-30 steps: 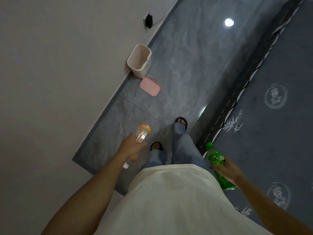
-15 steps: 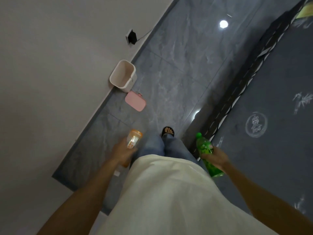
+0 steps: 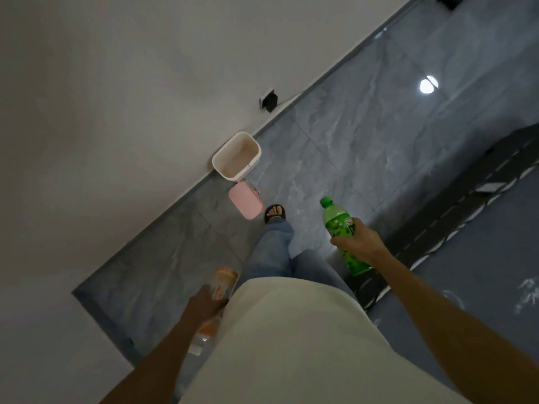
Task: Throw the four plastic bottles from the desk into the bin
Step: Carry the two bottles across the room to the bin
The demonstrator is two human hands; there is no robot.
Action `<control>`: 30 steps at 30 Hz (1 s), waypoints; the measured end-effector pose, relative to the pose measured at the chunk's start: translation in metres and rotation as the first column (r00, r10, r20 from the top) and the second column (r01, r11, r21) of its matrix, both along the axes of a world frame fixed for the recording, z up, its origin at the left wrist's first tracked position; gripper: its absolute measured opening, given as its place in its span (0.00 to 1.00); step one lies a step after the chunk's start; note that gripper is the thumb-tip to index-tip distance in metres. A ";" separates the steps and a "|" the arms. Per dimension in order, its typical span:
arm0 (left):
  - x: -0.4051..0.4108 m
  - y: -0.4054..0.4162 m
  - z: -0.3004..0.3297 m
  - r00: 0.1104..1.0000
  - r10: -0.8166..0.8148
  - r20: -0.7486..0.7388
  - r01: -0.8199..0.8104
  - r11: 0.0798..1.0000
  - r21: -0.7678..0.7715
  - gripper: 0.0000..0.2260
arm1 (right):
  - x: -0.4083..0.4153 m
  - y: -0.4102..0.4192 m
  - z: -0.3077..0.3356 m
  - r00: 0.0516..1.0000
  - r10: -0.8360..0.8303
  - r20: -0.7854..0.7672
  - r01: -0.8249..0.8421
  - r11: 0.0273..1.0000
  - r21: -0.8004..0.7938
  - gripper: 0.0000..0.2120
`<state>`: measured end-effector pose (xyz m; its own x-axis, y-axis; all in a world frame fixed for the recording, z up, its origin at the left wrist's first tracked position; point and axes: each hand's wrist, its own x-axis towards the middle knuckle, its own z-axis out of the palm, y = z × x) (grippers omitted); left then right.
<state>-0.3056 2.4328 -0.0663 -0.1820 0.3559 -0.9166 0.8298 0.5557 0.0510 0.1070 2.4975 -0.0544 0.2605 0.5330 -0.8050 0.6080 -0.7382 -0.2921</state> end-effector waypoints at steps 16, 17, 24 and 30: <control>0.107 0.196 -0.031 0.916 0.338 0.215 -0.379 0.906 0.188 0.31 | 0.086 0.128 -0.018 0.954 0.299 -0.001 -0.292 0.931 -0.221 0.20; 0.113 0.196 -0.033 0.907 0.359 0.219 -0.401 0.895 0.196 0.31 | 0.088 0.142 -0.022 0.943 0.333 -0.005 -0.325 0.918 -0.227 0.24; 0.141 0.178 -0.078 0.794 0.576 0.197 -0.604 0.785 0.141 0.25 | 0.058 0.246 -0.064 0.859 0.511 -0.023 -0.508 0.847 -0.154 0.36; 0.137 0.190 -0.138 0.702 0.675 0.226 -0.711 0.683 0.167 0.20 | -0.020 0.313 -0.122 0.776 0.628 -0.050 -0.630 0.776 -0.033 0.33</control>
<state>-0.1686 2.6225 -0.2045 -0.3427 0.3750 -0.8614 0.1855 0.9258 0.3293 0.0867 2.8106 -0.1764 -0.1487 0.5313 -0.8340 0.9318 -0.2073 -0.2981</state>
